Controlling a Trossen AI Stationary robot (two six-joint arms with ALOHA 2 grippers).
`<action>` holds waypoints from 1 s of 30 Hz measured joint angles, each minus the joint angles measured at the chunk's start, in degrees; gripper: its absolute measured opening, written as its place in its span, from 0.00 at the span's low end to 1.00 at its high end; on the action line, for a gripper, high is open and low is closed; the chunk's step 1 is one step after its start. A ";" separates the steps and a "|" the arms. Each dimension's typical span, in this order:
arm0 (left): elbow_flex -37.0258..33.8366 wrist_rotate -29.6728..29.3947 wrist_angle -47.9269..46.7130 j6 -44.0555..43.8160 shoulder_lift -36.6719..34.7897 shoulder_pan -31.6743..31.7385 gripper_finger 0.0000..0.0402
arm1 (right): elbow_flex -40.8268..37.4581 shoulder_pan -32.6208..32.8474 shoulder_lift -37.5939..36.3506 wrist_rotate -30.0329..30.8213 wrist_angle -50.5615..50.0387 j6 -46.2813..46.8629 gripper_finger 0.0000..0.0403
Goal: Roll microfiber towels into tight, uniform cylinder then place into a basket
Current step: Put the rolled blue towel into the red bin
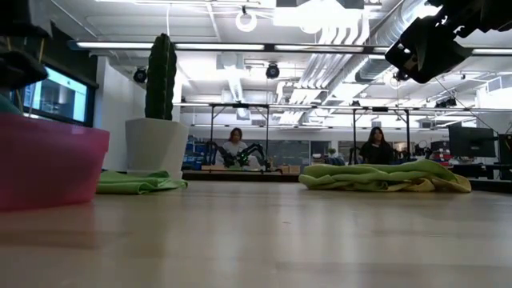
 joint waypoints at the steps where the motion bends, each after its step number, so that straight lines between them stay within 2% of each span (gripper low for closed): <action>1: 0.00 0.74 -0.45 2.65 0.00 0.71 0.07 | 0.00 0.00 0.02 0.00 0.02 0.00 0.56; 6: 0.00 1.80 1.16 20.79 0.00 2.91 0.08 | 0.00 0.00 0.02 0.00 0.00 -0.02 0.56; 9: 0.00 5.14 2.21 28.34 0.00 4.56 0.08 | 0.00 0.00 0.02 0.00 0.00 0.00 0.56; 13: 0.00 10.07 1.36 31.90 0.00 6.99 0.08 | 0.00 0.02 0.02 0.00 0.00 0.00 0.56; 21: 0.00 11.76 1.18 42.18 0.00 11.10 0.08 | 0.00 0.04 0.02 0.00 0.00 0.46 0.56; 30: 0.00 13.44 1.42 40.36 3.65 14.83 0.09 | 0.02 0.04 0.02 0.00 0.00 0.90 0.56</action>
